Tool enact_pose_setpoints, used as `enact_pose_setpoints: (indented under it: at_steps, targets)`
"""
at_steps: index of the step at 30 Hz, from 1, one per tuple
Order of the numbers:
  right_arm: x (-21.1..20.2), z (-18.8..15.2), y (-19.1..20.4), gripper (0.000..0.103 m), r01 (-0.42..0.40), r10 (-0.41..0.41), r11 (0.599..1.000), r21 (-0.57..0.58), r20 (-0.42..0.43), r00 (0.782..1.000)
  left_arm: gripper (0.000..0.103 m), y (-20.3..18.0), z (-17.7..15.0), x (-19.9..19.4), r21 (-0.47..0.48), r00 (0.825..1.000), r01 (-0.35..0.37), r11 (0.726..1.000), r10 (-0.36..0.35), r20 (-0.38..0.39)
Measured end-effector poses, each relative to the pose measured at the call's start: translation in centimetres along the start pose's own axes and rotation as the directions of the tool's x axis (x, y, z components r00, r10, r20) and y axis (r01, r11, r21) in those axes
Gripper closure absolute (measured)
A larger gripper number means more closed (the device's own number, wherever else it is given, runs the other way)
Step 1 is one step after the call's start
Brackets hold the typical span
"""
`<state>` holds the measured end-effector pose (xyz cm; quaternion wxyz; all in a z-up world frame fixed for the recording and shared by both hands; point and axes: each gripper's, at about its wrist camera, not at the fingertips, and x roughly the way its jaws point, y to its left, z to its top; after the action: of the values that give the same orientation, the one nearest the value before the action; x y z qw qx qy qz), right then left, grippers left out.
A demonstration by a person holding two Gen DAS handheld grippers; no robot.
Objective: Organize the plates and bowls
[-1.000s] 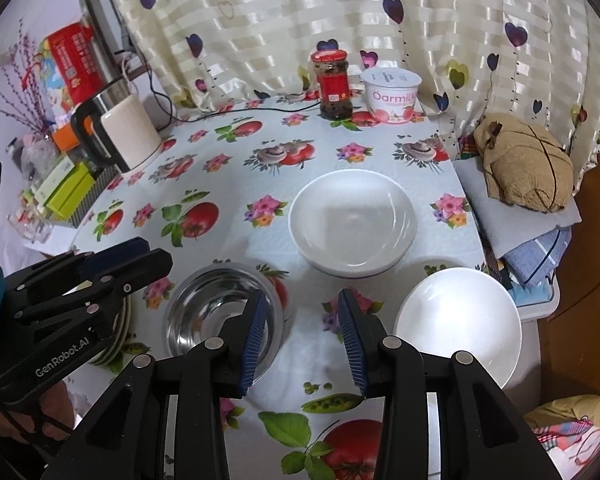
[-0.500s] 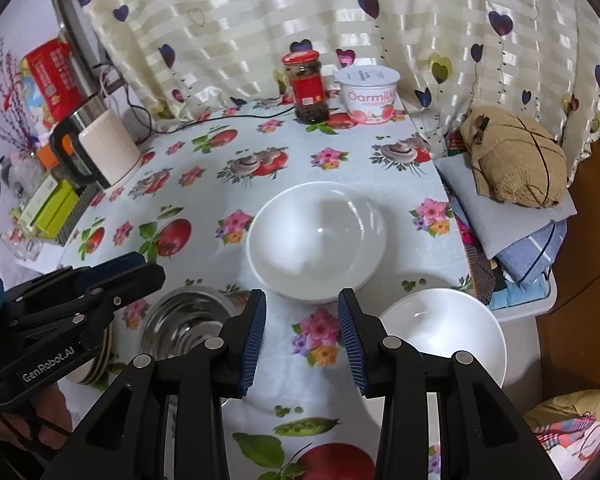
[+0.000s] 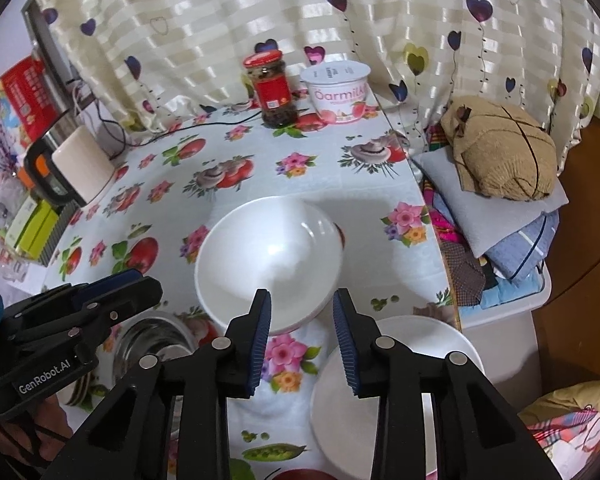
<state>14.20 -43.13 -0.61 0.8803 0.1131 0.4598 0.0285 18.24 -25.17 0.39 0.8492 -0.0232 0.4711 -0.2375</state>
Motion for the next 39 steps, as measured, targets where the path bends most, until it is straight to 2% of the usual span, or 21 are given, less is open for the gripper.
enact_pose_setpoints:
  at_steps: [17,28,39]
  targets:
    - [2.8,0.4,-1.6,0.082,0.008,-0.006,0.999,0.038,-0.040,0.999,0.072,-0.9,0.4,2.9,0.017,0.999,-0.009,1.000,0.010,-0.034]
    - [3.6,0.6,-1.5,0.085,0.001,0.001,0.999,0.040,-0.044,0.999,0.085,-0.9,0.5,3.6,0.027,0.999,-0.016,1.000,0.017,-0.035]
    - [3.9,0.8,-1.8,0.085,-0.005,0.008,0.998,0.055,-0.048,0.999,0.086,-0.5,0.6,3.8,0.010,0.999,-0.004,1.000,0.004,-0.035]
